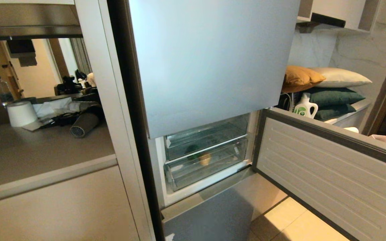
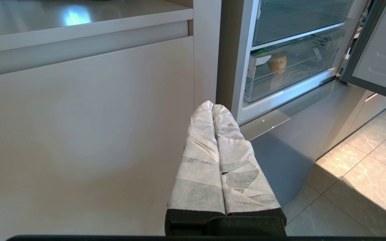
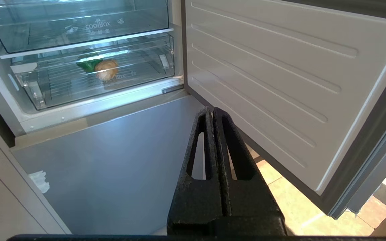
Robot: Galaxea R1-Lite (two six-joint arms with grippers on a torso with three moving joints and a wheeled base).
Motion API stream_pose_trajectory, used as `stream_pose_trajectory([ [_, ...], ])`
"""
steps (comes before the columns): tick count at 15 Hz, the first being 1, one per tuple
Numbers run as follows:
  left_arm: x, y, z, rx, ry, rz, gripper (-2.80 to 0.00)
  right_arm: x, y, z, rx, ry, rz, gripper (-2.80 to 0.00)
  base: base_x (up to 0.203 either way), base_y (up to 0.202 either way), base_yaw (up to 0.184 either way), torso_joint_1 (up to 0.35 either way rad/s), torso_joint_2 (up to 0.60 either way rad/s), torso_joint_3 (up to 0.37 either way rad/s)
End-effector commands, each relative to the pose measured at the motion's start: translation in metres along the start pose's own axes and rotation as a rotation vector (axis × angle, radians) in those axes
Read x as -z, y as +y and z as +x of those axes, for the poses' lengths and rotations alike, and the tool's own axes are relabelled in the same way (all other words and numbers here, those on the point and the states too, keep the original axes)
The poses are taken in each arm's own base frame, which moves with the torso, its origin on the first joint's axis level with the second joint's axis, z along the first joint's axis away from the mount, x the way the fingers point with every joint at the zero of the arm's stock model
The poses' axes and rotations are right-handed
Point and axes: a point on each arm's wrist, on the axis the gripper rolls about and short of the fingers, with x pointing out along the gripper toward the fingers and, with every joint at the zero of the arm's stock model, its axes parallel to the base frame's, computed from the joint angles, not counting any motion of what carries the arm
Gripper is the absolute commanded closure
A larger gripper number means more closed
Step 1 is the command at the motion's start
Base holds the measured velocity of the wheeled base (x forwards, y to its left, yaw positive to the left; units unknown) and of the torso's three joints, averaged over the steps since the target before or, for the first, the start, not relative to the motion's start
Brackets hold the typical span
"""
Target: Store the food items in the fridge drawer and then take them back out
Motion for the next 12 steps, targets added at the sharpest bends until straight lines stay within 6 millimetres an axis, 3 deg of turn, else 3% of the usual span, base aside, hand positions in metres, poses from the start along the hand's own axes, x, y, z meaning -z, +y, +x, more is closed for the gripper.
stream_pose_trajectory([
  [1, -0.0001, 0.0, 0.0, -0.001, 0.001, 0.0, 0.0, 0.0, 0.0, 0.0, 0.0, 0.001, 0.0, 0.0, 0.0, 0.0, 0.0, 0.0, 0.0, 0.0],
  [12, -0.0001, 0.0, 0.0, -0.001, 0.001, 0.0, 0.0, 0.0, 0.0, 0.0, 0.0, 0.001, 0.003, 0.0, 0.0, 0.0, 0.0, 0.0, 0.0, 0.0],
])
